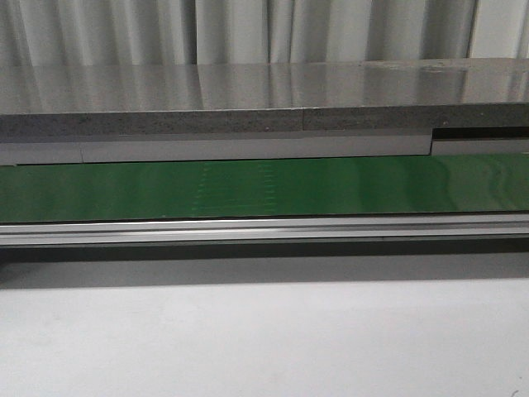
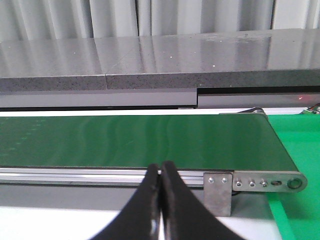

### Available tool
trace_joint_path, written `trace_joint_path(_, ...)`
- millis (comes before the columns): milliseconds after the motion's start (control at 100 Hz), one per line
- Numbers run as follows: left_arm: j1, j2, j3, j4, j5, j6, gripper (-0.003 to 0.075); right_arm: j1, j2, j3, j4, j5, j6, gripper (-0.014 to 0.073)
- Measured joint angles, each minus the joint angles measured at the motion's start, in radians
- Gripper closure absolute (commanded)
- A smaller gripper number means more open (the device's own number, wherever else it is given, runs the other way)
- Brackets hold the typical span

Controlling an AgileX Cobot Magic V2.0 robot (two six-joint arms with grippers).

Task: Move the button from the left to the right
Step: 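Lower the left gripper toward the yellow button in the blue tray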

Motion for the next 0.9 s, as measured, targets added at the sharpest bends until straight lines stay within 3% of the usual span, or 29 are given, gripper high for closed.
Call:
trace_joint_path(580, 0.000, 0.000, 0.000, 0.000, 0.000, 0.000, 0.0741, 0.000, 0.000, 0.000, 0.000, 0.000, 0.000, 0.0660)
trace_joint_path(780, 0.000, 0.000, 0.000, -0.006, -0.059, 0.000, 0.0741, 0.000, 0.000, 0.000, 0.000, 0.000, 0.000, 0.0660)
trace_joint_path(900, 0.000, 0.000, -0.033, -0.052, 0.034, 0.000, 0.0741, 0.000, 0.000, 0.000, 0.000, 0.000, 0.000, 0.0660)
